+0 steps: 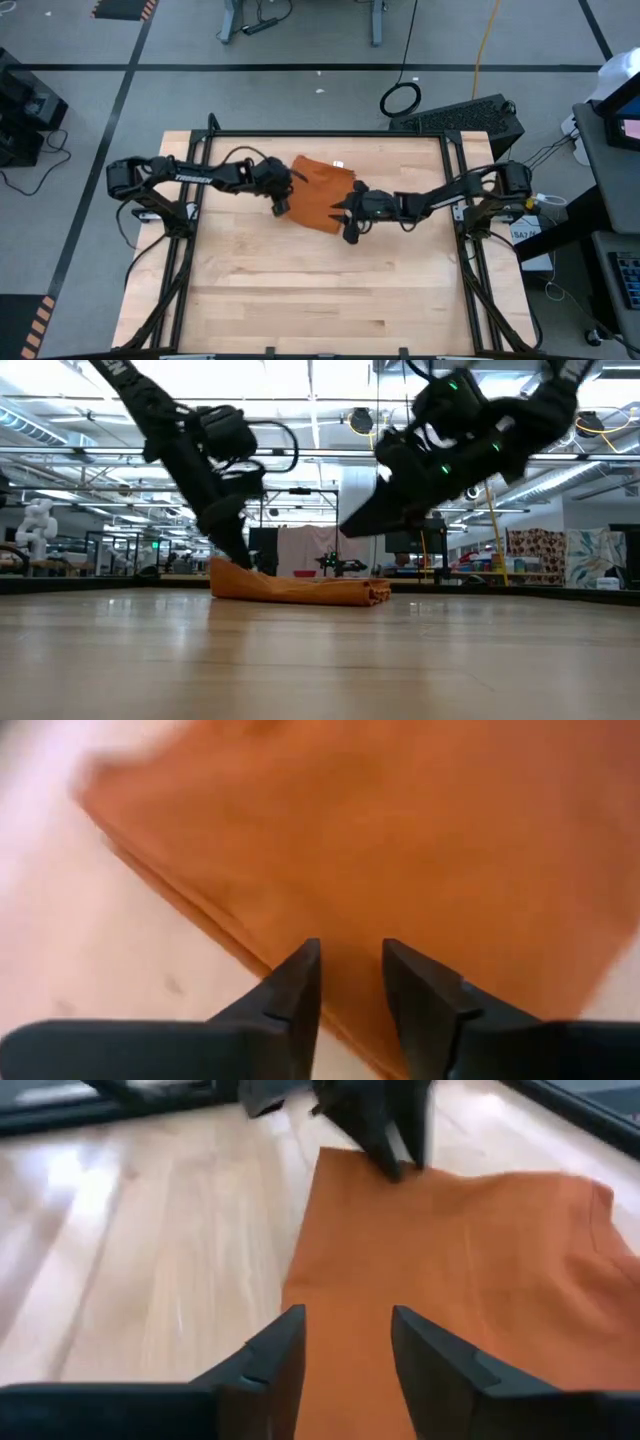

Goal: Roll towel
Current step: Roll the brown towel

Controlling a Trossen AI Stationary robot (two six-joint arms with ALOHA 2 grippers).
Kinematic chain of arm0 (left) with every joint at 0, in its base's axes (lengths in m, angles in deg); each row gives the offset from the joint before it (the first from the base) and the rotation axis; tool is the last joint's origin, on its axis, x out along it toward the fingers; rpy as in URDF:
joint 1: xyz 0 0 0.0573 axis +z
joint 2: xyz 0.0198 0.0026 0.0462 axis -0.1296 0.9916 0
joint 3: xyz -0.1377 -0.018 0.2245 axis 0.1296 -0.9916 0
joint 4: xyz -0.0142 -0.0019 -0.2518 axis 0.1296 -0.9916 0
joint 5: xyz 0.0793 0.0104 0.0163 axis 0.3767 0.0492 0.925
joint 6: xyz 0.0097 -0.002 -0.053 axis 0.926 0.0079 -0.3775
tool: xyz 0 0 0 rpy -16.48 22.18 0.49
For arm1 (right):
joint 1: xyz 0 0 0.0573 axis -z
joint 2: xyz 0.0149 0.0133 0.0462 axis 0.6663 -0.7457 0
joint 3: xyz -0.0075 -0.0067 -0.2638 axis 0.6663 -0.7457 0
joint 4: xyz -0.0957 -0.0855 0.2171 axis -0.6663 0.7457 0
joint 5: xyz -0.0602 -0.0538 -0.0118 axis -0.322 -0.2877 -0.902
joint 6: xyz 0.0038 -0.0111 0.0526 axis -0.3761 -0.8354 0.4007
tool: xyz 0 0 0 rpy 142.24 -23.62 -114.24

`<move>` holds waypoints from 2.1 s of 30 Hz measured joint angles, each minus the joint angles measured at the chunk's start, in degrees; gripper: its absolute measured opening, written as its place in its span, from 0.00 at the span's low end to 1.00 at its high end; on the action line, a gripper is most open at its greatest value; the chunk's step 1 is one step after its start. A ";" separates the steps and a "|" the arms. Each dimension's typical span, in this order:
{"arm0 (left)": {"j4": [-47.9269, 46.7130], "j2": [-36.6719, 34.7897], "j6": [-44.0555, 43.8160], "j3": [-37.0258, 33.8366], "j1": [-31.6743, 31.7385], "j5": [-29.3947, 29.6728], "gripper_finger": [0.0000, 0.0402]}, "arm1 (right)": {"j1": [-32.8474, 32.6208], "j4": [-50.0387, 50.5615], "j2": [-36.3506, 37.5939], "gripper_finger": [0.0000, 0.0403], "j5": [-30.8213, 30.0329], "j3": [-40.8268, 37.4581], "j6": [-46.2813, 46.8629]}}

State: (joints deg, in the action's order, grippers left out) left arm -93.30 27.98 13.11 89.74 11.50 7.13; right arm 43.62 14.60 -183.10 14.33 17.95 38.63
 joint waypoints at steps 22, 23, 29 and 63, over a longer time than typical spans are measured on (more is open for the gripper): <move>7.72 -8.06 5.77 -4.27 -3.70 -5.16 0.17 | -0.47 -20.79 -12.52 0.01 3.37 -3.07 4.53; 10.19 -7.76 7.43 -4.83 -3.72 -5.45 0.17 | -0.49 -20.80 -10.76 0.01 3.43 -3.08 3.86; 11.77 -1.95 5.53 -8.96 -2.72 -5.44 0.17 | -0.43 -24.20 -7.88 0.00 3.28 -1.04 -1.59; 23.77 8.05 4.52 -9.06 -0.39 -6.72 0.17 | -6.52 -11.47 -7.36 0.00 1.11 5.68 -7.94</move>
State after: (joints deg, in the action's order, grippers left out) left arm -69.53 36.03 17.63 80.68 11.11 0.41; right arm 37.10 3.13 -190.46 15.44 23.63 30.69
